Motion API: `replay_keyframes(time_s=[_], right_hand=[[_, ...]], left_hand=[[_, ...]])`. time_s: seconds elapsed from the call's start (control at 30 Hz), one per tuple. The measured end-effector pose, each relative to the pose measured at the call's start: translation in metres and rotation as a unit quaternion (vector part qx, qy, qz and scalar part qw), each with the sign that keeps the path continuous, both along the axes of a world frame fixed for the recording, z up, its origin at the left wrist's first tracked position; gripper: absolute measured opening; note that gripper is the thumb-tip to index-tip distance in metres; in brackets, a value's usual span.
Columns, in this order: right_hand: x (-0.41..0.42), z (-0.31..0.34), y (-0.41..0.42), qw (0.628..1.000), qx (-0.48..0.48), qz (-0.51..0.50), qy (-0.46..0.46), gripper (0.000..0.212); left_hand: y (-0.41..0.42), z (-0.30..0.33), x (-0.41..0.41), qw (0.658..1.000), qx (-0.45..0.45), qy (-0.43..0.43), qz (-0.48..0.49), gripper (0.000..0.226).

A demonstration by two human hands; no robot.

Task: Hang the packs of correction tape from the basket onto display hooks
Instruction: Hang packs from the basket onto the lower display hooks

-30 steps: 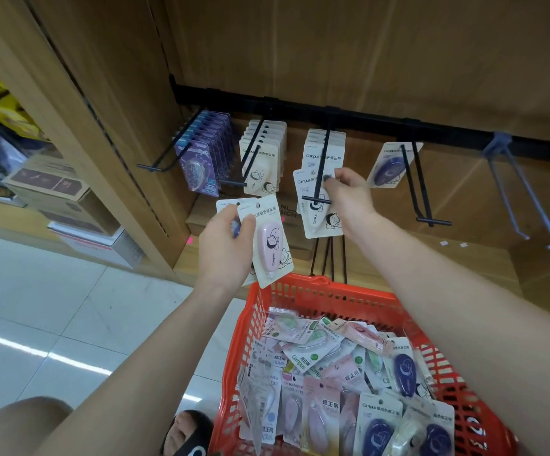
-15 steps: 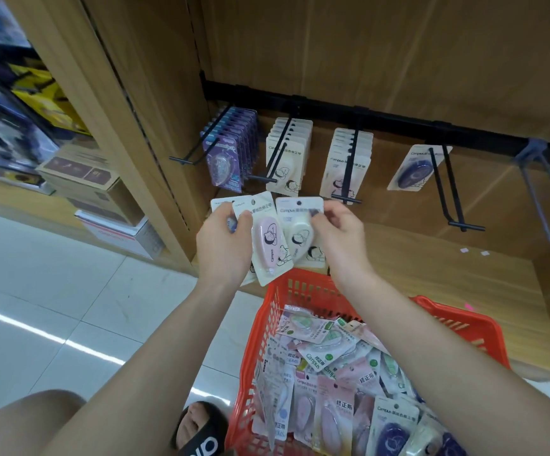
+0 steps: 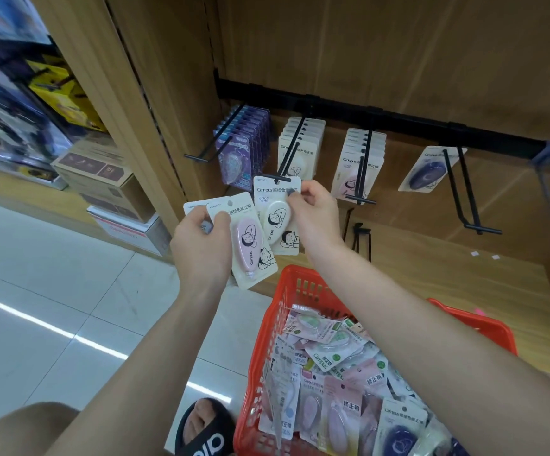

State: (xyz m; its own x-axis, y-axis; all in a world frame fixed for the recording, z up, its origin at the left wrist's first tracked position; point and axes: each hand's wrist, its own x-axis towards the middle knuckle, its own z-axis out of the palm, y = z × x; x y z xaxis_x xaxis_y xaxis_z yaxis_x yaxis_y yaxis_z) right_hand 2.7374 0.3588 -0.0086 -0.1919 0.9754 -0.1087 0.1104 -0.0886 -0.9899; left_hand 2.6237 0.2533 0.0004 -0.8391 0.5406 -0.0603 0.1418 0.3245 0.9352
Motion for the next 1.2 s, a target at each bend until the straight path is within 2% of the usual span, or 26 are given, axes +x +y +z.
replay_keyframes(time_s=[0.3, 0.43, 0.7, 0.83, 0.97, 1.0, 1.07, 1.13, 1.2], right_hand=[[-0.004, -0.015, 0.005, 0.998, 0.028, -0.045, 0.014, 0.019], [-0.013, -0.014, 0.031, 0.996, 0.007, -0.079, -0.031, 0.012], [-0.028, -0.016, 0.087, 0.987, 0.017, -0.128, -0.101, 0.022], [-0.024, -0.018, 0.087, 0.986, 0.0, -0.114, -0.118, 0.026], [0.013, -0.021, 0.058, 0.979, -0.071, -0.005, -0.191, 0.048], [0.027, -0.02, 0.048, 0.98, -0.097, 0.008, -0.173, 0.048], [0.057, -0.015, 0.023, 0.98, -0.191, 0.005, -0.047, 0.044], [0.088, -0.009, -0.001, 0.961, -0.264, 0.05, 0.062, 0.047], [0.113, -0.006, -0.019, 0.951, -0.273, 0.113, 0.091, 0.046]], left_hand=[[0.002, -0.007, 0.007, 0.999, 0.013, 0.001, -0.039, 0.031], [0.003, -0.005, 0.014, 0.998, -0.006, 0.022, -0.059, 0.037], [0.013, -0.006, 0.027, 0.992, -0.008, 0.009, -0.124, 0.036], [0.017, 0.002, 0.032, 0.988, -0.005, -0.019, -0.153, 0.034], [0.021, 0.001, 0.039, 0.98, -0.015, -0.047, -0.192, 0.023], [0.022, 0.001, 0.041, 0.979, -0.021, -0.049, -0.198, 0.02], [0.023, 0.002, 0.047, 0.977, -0.029, -0.051, -0.204, 0.018], [0.024, 0.004, 0.055, 0.976, -0.031, -0.054, -0.208, 0.019], [0.024, 0.006, 0.065, 0.975, -0.027, -0.062, -0.212, 0.019]])
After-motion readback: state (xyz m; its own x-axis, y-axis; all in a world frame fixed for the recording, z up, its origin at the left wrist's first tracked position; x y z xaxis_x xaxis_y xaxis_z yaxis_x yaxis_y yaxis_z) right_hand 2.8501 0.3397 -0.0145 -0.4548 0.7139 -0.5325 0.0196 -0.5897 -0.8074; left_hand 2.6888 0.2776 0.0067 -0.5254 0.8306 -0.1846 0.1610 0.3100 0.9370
